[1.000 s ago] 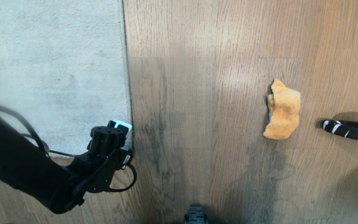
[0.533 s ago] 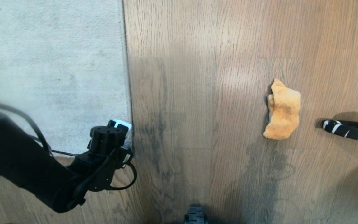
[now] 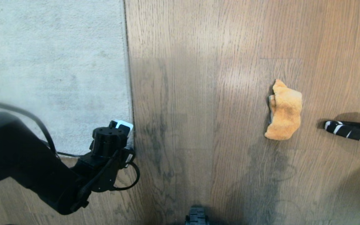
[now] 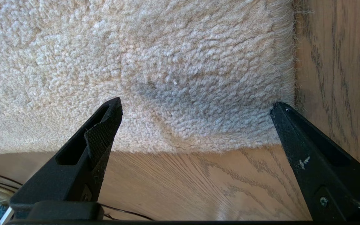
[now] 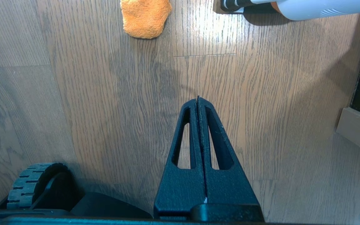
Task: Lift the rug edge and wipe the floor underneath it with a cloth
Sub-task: Lift up the carpet
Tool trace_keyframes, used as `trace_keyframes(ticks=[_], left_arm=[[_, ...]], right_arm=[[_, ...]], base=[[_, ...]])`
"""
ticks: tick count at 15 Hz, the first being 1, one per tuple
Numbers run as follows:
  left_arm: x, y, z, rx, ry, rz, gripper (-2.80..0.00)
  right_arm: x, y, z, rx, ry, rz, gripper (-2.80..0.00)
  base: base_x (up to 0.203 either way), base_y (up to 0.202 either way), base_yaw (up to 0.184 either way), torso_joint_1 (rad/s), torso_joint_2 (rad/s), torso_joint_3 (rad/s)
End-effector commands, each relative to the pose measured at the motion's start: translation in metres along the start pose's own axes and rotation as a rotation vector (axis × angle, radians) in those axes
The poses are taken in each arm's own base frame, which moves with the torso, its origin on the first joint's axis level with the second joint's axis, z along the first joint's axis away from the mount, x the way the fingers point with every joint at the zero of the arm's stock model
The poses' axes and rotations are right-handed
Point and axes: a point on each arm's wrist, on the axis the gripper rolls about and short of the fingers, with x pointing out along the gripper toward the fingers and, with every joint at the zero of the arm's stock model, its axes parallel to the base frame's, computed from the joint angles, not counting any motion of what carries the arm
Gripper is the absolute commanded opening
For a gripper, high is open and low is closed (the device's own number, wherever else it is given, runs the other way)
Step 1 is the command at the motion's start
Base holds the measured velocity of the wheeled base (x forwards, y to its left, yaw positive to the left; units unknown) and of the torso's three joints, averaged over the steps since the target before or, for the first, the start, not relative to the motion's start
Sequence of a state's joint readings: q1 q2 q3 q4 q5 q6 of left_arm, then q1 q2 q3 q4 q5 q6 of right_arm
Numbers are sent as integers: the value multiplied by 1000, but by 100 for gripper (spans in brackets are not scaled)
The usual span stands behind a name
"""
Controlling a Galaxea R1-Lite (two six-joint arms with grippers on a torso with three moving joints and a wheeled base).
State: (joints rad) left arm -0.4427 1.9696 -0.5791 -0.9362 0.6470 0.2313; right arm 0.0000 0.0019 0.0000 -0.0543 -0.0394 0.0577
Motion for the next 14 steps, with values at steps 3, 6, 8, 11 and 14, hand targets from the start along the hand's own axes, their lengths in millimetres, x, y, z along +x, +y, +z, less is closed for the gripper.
trace_keyframes(ticks=[3,6,8,11,14], left_arm=[[-1,-3,1,-1,-8,-7,0],[-3,-2,1,-1,-8,-5,0],[-3,-1,2,-6,-7,-6,0],[-8,2,1,-17,12,-12,0],[-9,1,2,-38,16,-17,0]], right_arm=[[0,0,0,1,-1,0,-280],[0,0,0,1,-1,0,-280],[0,0,0,1,-1,-2,-280],[0,0,0,1,-1,0,-280],[0,0,0,1,-1,0,-280]], base=[[0,0,0,0,0,0],[0,0,0,0,0,0],[0,0,0,0,0,0],[0,0,0,0,0,0],[0,0,0,0,0,0]])
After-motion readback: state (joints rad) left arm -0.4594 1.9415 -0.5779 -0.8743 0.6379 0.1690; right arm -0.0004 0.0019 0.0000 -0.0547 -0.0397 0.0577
